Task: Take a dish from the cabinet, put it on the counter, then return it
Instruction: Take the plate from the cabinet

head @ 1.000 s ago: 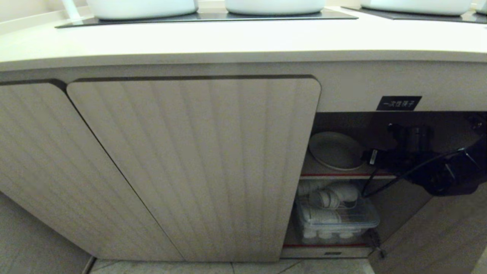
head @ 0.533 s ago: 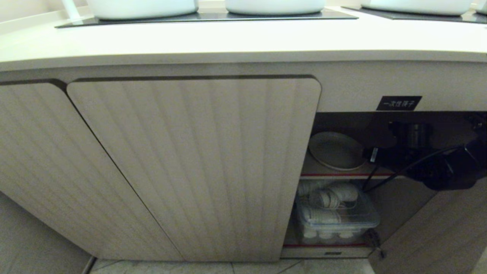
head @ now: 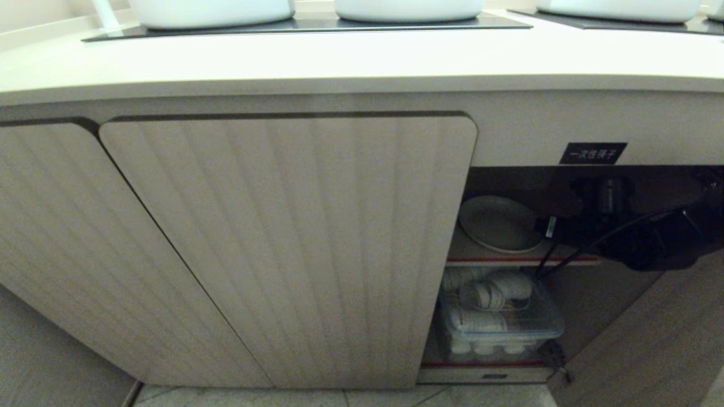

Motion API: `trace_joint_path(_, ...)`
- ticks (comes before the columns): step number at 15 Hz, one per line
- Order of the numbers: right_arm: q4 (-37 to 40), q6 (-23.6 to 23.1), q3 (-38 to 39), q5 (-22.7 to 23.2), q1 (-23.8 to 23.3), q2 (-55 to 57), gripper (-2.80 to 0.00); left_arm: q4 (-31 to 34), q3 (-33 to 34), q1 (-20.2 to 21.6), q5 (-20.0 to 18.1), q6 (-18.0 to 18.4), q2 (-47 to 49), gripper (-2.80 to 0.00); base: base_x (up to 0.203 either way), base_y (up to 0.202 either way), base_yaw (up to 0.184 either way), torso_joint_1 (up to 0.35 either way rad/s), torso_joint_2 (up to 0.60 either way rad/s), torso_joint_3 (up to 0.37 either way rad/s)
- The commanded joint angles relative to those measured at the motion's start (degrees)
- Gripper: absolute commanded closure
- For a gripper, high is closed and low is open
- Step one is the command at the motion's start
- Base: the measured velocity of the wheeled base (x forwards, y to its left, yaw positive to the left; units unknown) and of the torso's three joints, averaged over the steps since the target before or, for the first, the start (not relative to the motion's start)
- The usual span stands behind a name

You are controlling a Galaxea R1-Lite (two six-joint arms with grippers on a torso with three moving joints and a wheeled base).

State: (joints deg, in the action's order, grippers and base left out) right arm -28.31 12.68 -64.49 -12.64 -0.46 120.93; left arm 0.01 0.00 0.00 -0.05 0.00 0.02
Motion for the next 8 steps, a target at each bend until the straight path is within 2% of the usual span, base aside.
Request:
trace_joint_path(1,0.4,0.1,-1.4,-0.1,0.0,0.7,-2.80,0.0,0.0,0.0,0.0,0.0,0.0,-2.80,0.000,0.000,0.000,0.000,0.00,0.000)
trace_joint_path(8,3.5,0.1,-5.5,0.0,0.6,2.4,-2.80,0.0,0.0,0.0,0.0,0.0,0.0,-2.80,0.000,0.000,0.000,0.000,0.00,0.000)
